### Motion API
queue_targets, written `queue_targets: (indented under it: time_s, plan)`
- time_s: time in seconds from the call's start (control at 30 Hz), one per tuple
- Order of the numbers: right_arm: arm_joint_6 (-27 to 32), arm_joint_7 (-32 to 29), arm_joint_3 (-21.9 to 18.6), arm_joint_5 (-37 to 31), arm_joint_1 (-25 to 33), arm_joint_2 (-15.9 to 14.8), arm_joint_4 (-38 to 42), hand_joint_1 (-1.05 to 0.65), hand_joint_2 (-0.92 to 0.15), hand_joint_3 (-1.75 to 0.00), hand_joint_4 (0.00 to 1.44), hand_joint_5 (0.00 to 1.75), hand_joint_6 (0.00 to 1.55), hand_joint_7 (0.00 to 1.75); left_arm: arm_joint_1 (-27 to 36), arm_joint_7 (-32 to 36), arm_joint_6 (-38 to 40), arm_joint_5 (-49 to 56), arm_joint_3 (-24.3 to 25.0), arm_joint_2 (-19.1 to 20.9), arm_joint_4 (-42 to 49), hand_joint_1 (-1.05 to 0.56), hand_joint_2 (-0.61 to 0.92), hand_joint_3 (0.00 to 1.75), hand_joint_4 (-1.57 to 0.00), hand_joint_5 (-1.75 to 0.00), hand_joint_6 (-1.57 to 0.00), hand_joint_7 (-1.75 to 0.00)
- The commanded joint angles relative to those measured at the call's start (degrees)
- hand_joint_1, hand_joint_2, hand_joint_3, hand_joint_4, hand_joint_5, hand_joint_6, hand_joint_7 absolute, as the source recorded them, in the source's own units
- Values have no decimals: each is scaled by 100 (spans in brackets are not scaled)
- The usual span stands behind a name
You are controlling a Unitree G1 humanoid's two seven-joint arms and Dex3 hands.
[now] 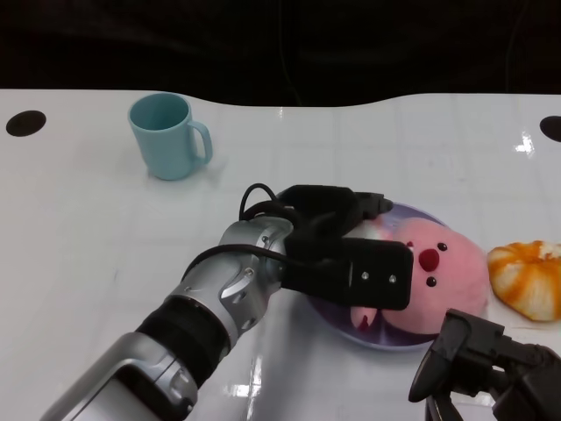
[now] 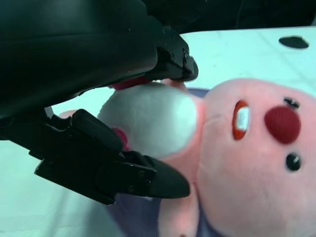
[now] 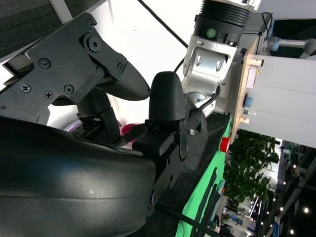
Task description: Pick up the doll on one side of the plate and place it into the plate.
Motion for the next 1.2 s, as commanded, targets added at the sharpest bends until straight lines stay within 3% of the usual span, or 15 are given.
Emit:
queue_targets:
  time_s: [0.03,0.2,0.33,0.7,1.13,1.2]
  plan:
    - [-62,-7,-36,44,-18,-38,34,-20,-44,-135,69,174,63,148,-68,-159,21,126,-76,223,-295,-104,92,51,0,0,-2,0]
    - [-60,-4,-50,46,-23,-41,36,-20,-44,-135,69,174,63,147,2,-214,46,162,-100,314,-492,-105,92,52,0,0,-2,0]
    - [-119,-4,-170,68,-53,-59,107,-22,-44,-135,69,174,62,147,445,-344,-104,-11,198,872,-1590,-105,92,53,0,0,-2,0]
    - [-121,23,-314,179,-125,-50,247,-19,-45,-136,70,174,62,146,1433,-1030,-18,-891,1051,1627,-3454,-91,92,43,-11,-7,-11,-4]
    - [-158,-14,-344,118,-274,-30,455,-17,-46,-138,70,174,61,145,2447,-1150,-292,-1929,1988,2084,-4521,-75,92,39,-25,-21,-26,-10]
    - [-129,-27,-358,106,-295,-32,480,-15,-45,-138,69,174,60,145,2700,-1029,-613,-2185,2208,2098,-4554,-72,92,37,-19,-52,-33,-11]
